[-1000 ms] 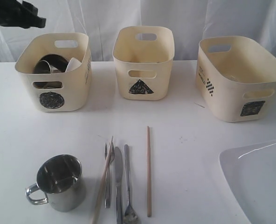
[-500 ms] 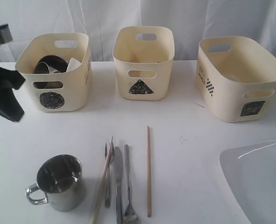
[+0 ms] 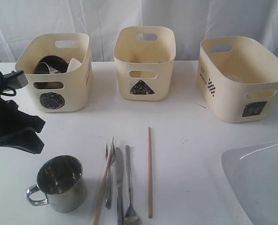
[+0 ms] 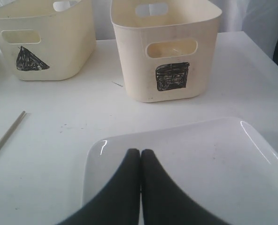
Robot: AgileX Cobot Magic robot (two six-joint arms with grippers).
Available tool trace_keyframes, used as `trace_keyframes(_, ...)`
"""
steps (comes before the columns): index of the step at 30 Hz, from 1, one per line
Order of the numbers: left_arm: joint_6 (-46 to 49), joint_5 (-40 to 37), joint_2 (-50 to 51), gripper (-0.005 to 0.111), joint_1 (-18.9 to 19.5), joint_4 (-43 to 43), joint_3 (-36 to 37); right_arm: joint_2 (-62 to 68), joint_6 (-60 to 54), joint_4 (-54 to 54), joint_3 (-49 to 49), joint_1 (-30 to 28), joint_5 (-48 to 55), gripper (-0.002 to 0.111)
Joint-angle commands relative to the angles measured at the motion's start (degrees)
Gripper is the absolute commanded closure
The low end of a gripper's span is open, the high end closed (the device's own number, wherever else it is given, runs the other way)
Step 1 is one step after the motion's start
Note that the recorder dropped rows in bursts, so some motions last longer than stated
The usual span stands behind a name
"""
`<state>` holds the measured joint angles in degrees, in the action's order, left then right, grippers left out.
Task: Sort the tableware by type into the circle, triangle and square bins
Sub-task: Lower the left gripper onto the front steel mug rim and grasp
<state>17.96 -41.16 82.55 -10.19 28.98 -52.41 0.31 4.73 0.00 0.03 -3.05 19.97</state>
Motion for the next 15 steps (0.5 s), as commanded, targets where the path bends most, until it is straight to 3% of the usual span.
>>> trace_keyframes(1, 3.86, -0.72, 0.58, 0.072, -0.44, 1.19, 0.40, -0.31, 0.00, 0.00, -0.03, -0.30, -0.10, 0.108)
trace_keyframes(4, 4.66, -2.19, 1.41, 0.050, -0.44, 1.19, 0.40, -0.31, 0.00, 0.00, -0.03, -0.30, -0.10, 0.108)
trace_keyframes(6, 6.53, -2.53, 1.79, 0.043, -0.44, 1.32, 0.40, -0.31, 0.00, 0.00, -0.03, -0.30, -0.10, 0.108)
trace_keyframes(15, 20.28, -2.05, 6.54, 0.042, -0.98, 4.79, 0.40, -0.31, 0.00, 0.00, -0.03, -0.30, -0.10, 0.108)
